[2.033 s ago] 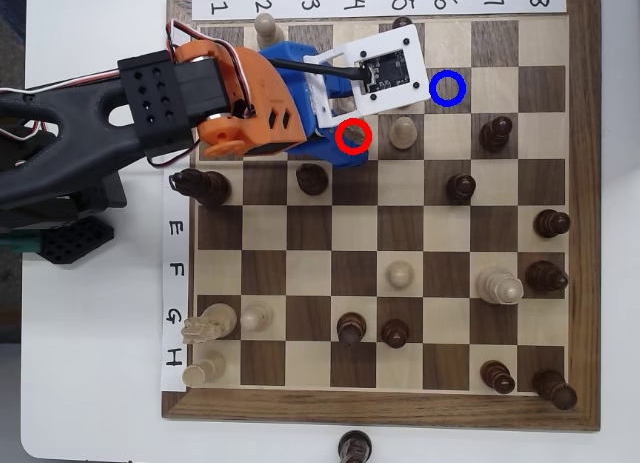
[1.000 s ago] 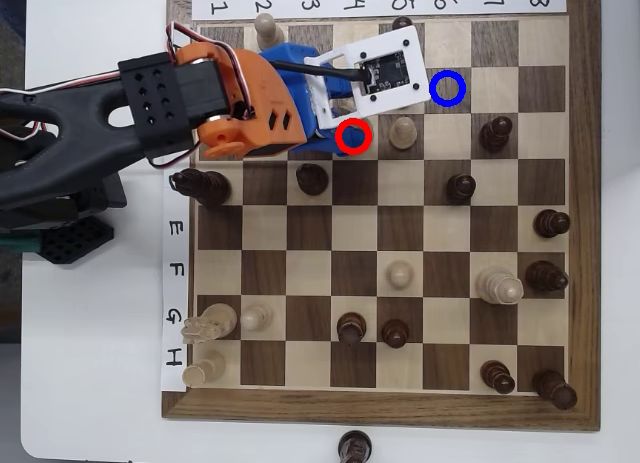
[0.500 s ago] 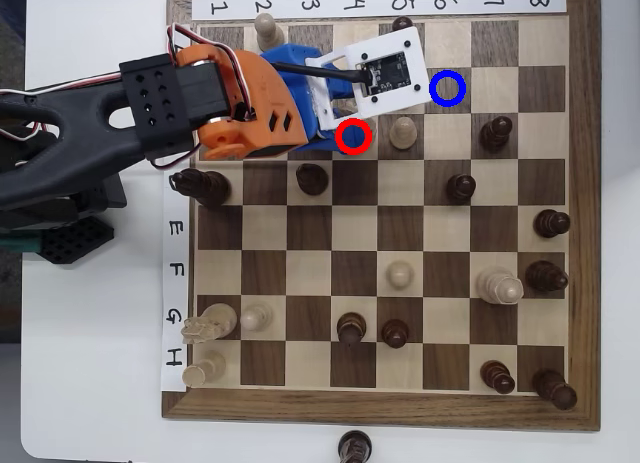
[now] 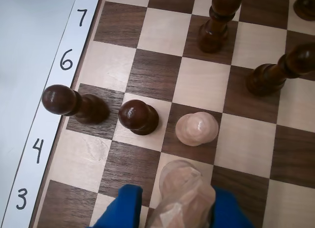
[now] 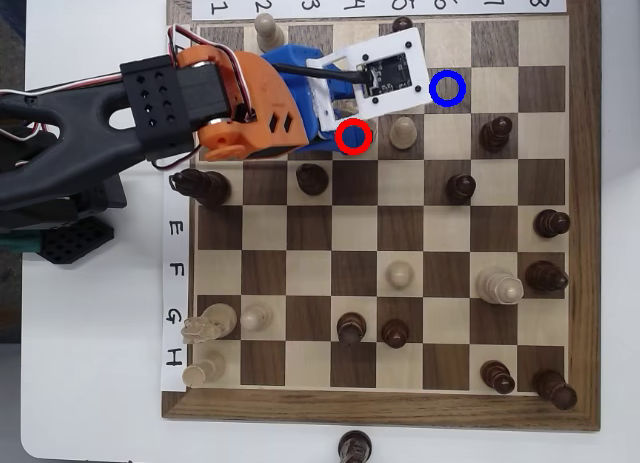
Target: Move the piece to destination
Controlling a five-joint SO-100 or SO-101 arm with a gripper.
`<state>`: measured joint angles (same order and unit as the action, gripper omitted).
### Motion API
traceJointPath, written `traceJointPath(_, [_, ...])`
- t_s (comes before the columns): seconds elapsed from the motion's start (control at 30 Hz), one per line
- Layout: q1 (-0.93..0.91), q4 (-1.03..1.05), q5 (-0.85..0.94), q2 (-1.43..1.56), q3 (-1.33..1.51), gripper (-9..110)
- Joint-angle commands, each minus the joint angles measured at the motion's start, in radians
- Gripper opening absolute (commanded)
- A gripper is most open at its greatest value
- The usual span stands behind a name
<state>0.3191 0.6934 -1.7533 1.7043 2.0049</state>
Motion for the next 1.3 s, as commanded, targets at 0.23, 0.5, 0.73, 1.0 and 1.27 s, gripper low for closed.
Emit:
traceJointPath(0.23, [-0.038, -0.017, -0.595, 0.06, -0.005, 9])
traceJointPath(0.5, [-0.035, 0.006, -0.594, 0.054, -0.003, 4])
traceJointPath(0.73, [-0.038, 0.038, -0.575, 0.054, -0.003, 0])
traceJointPath(1.0, [-0.055, 0.048, -0.572, 0.103, -0.023, 0])
traceJointPath(1.27, [-0.055, 0.089, -0.555, 0.183, -0.031, 0])
